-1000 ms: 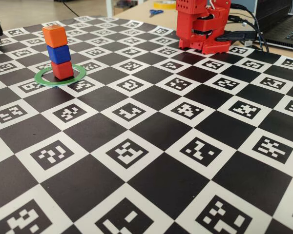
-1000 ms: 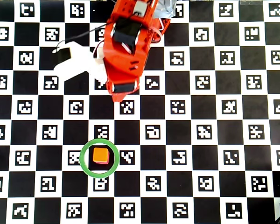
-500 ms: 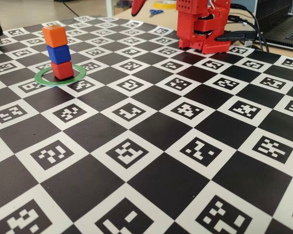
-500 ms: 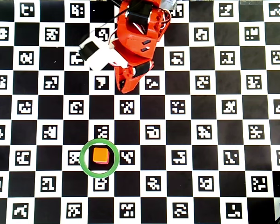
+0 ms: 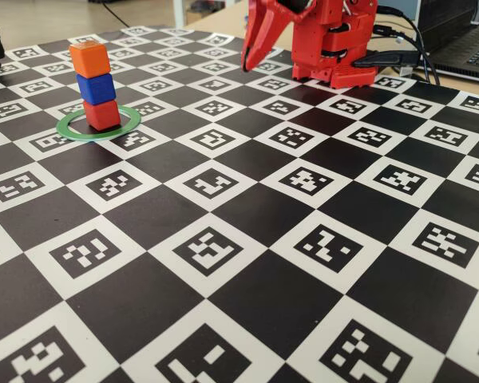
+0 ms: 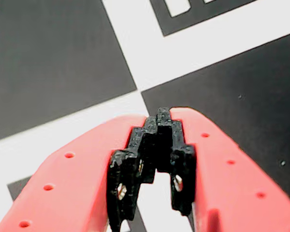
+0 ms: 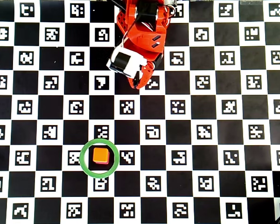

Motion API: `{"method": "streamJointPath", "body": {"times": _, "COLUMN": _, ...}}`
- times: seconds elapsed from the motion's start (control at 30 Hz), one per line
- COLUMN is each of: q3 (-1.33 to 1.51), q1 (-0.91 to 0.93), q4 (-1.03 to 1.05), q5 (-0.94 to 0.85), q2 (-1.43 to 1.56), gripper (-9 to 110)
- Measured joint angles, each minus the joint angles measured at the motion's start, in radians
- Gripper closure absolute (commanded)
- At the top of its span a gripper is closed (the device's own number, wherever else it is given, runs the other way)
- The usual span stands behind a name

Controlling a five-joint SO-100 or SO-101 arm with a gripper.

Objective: Grab the red cube then put it in the green circle then put the blue cube on top and finally the orange cube on top

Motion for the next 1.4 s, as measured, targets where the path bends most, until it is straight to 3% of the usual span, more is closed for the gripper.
{"method": "streamJointPath", "body": {"times": 0.53, "q3": 0.077, "q1": -0.018, "q4": 0.089, "q5": -0.169, "q2": 0.037, "gripper": 107}}
{"method": "streamJointPath", "body": {"times": 1.4, "q3": 0.077, "q1": -0.018, "q4": 0.091, "q5": -0.179, "q2": 0.037, "gripper": 107}}
